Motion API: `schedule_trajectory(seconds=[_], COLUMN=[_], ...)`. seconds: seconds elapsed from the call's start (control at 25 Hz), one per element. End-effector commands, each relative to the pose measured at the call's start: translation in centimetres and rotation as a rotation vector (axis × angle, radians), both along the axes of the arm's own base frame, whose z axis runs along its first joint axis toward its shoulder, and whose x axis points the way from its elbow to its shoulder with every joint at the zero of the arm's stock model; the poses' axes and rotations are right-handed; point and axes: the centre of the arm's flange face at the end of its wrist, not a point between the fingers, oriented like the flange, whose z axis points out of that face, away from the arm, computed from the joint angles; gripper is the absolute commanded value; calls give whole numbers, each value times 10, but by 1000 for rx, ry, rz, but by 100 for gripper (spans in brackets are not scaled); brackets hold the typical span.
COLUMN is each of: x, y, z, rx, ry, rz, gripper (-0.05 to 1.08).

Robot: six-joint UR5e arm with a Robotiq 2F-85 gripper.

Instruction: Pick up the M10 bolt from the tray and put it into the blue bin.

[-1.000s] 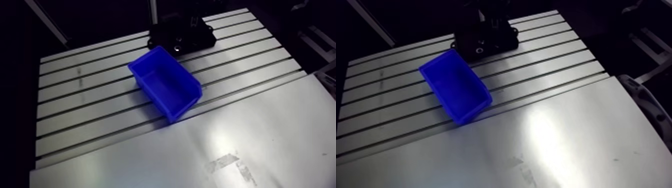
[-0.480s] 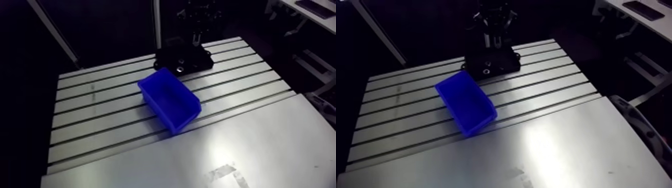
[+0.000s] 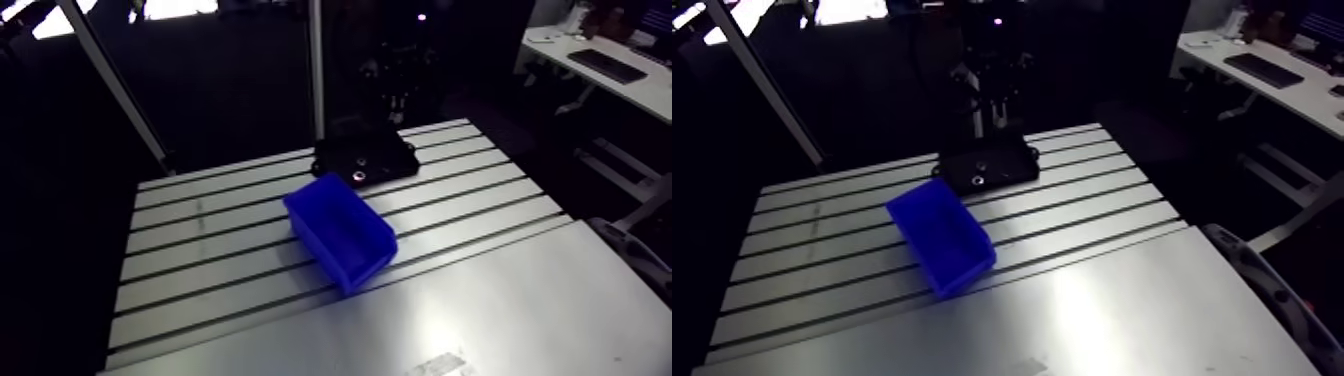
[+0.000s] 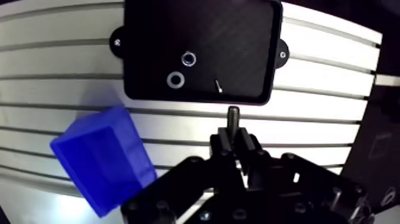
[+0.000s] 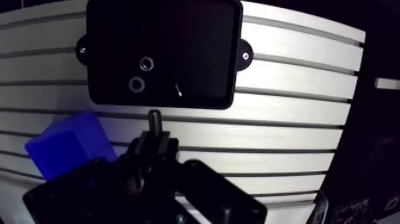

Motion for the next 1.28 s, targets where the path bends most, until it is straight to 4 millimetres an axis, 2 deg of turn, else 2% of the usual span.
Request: schedule_trajectory(seconds=[0.04, 0.2, 0.36, 0.44, 0.6, 0.84, 1.04, 1.28], x=[17, 19, 20, 19, 18, 21, 35, 65], y=[19, 27, 19, 16, 5, -25, -42, -59], z=[39, 47, 48, 49, 49, 43, 49, 46], rx=[9, 1, -4, -11, -52, -105, -103, -117], ry=[25, 6, -2, 1, 4, -16, -19, -32], rz=[348, 555, 645, 751, 915, 1212, 1397, 1602], gripper=[100, 99, 99, 100, 101, 102, 102, 102])
